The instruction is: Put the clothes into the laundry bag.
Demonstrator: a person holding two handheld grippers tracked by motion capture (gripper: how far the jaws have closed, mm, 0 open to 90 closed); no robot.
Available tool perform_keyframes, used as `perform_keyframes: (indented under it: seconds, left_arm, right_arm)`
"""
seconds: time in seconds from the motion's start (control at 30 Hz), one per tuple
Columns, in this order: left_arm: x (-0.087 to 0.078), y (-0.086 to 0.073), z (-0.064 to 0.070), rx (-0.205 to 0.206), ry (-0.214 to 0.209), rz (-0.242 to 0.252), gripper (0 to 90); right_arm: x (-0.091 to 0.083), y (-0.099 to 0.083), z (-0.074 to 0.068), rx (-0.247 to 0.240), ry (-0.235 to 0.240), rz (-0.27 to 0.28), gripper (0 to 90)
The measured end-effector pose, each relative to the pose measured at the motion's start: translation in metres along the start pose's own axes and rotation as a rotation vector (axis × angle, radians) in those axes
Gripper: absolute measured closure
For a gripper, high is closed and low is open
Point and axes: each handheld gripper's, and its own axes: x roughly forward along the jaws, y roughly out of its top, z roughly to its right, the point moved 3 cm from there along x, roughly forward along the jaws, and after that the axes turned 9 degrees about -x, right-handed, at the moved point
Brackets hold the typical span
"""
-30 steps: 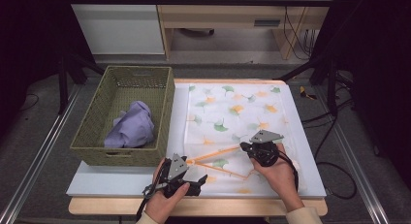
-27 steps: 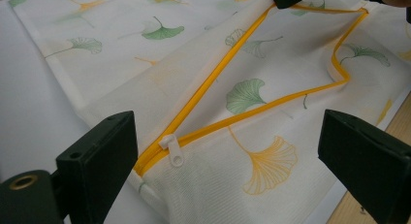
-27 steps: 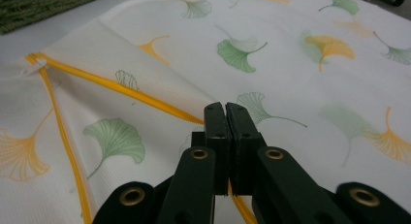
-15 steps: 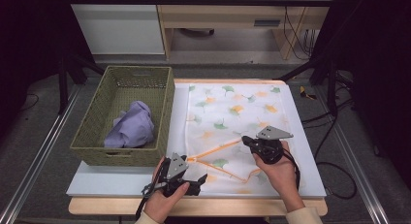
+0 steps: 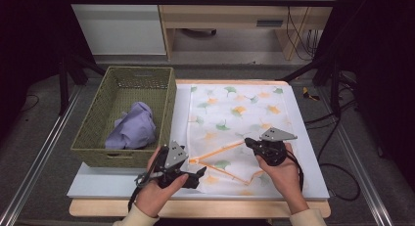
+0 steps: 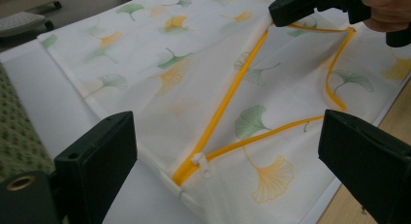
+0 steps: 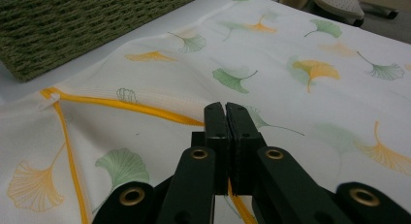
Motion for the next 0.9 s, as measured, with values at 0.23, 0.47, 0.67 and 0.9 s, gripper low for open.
perform_keyframes:
  seconds: [0.23, 0.47, 0.67, 0.9]
  left_arm:
    - [-0.022, 0.041, -0.037, 0.01, 0.064, -0.131, 6.5]
    - [-0.033, 0.064, -0.082, 0.025, 0.148, -0.194, 6.1]
    - [-0.036, 0.067, -0.123, -0.004, 0.244, -0.25, 6.3]
    - [-0.039, 0.067, -0.148, -0.036, 0.268, -0.257, 5.1]
  right_arm:
    - [0.002, -0.002, 0.001, -0.011, 0.008, -0.011, 88.9]
    - [0.0, -0.005, 0.001, -0.022, 0.019, -0.01, 88.8]
    - [0.0, -0.006, 0.0, -0.027, 0.026, -0.014, 88.8]
    - [0.001, -0.006, 0.0, -0.023, 0.028, -0.015, 88.8]
